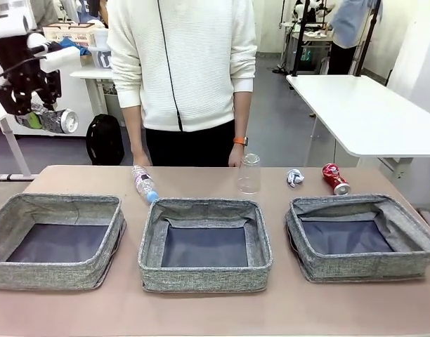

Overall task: Sort the waste into the appropriate baskets.
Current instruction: Pick up the waste item pointed out by the person, then place the picked waste into the Fabric basket indicated by the person.

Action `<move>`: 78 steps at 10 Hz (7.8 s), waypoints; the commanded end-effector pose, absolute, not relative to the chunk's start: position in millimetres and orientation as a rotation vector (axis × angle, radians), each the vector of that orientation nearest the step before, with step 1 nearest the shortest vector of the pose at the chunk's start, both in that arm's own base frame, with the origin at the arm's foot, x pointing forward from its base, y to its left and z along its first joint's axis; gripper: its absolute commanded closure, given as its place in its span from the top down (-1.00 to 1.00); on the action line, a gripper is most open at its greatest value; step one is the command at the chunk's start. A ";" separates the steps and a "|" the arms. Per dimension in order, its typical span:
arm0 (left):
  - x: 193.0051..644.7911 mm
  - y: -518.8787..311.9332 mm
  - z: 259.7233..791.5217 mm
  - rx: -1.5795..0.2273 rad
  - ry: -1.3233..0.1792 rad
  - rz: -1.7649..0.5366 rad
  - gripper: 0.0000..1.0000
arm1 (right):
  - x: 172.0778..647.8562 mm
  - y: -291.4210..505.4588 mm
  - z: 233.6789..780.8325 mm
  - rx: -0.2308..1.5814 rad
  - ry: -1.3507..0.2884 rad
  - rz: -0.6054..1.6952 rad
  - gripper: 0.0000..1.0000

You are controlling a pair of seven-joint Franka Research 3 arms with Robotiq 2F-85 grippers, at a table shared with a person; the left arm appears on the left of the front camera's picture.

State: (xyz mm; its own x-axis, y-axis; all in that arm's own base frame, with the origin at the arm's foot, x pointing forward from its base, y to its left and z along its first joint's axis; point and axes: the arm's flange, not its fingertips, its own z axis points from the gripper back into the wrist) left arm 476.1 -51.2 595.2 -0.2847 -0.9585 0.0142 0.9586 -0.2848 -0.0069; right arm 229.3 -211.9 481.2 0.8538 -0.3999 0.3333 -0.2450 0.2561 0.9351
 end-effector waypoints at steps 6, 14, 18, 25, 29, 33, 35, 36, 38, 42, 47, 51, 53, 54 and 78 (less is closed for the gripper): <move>342.9 -162.0 581.7 -0.126 -0.022 -1.265 -0.11 | 231.4 -212.8 484.3 1.342 -0.610 -0.093 1.00; 344.0 -372.6 669.2 -0.184 -0.005 -0.539 -0.11 | 231.4 -212.8 484.3 1.342 -0.610 -0.093 1.00; 370.5 -415.9 721.3 -0.086 0.071 -0.434 -0.11 | 231.4 -212.8 484.3 1.342 -0.610 -0.093 1.00; 384.1 -414.8 758.2 -0.034 0.077 -0.387 -0.11 | 231.4 -212.8 484.3 1.342 -0.610 -0.093 1.00; 379.3 -400.7 740.1 -0.056 0.072 -0.409 -0.11 | 231.4 -212.8 484.3 1.342 -0.610 -0.093 1.00; 379.3 -400.7 740.1 -0.056 0.072 -0.409 -0.11 | 231.4 -212.8 484.3 1.342 -0.610 -0.093 1.00; 379.3 -400.7 740.1 -0.056 0.072 -0.409 -0.11 | 231.4 -212.8 484.3 1.342 -0.610 -0.093 1.00; 379.3 -400.7 740.1 -0.056 0.072 -0.409 -0.11 | 231.4 -212.8 484.3 1.342 -0.610 -0.093 1.00; 379.3 -400.7 740.1 -0.056 0.072 -0.409 -0.11 | 231.4 -212.8 484.3 1.342 -0.610 -0.093 1.00; 379.3 -400.7 740.1 -0.056 0.072 -0.409 -0.11 | 231.4 -212.8 484.3 1.342 -0.610 -0.093 1.00; 379.3 -400.7 740.1 -0.056 0.072 -0.409 -0.11 | 231.4 -212.8 484.3 1.342 -0.610 -0.093 1.00; 379.3 -400.7 740.1 -0.056 0.072 -0.409 -0.11 | 231.4 -212.8 484.3 1.342 -0.610 -0.093 1.00; 379.3 -400.7 740.1 -0.056 0.072 -0.409 -0.11 | 231.4 -212.8 484.3 1.342 -0.610 -0.093 1.00; 379.3 -400.7 740.1 -0.056 0.072 -0.409 -0.11 | 231.4 -212.8 484.3 1.342 -0.610 -0.093 1.00; 369.3 -637.6 488.3 -0.324 -0.178 -0.436 -0.11 | 165.6 -353.1 506.9 0.985 -0.656 -0.160 1.00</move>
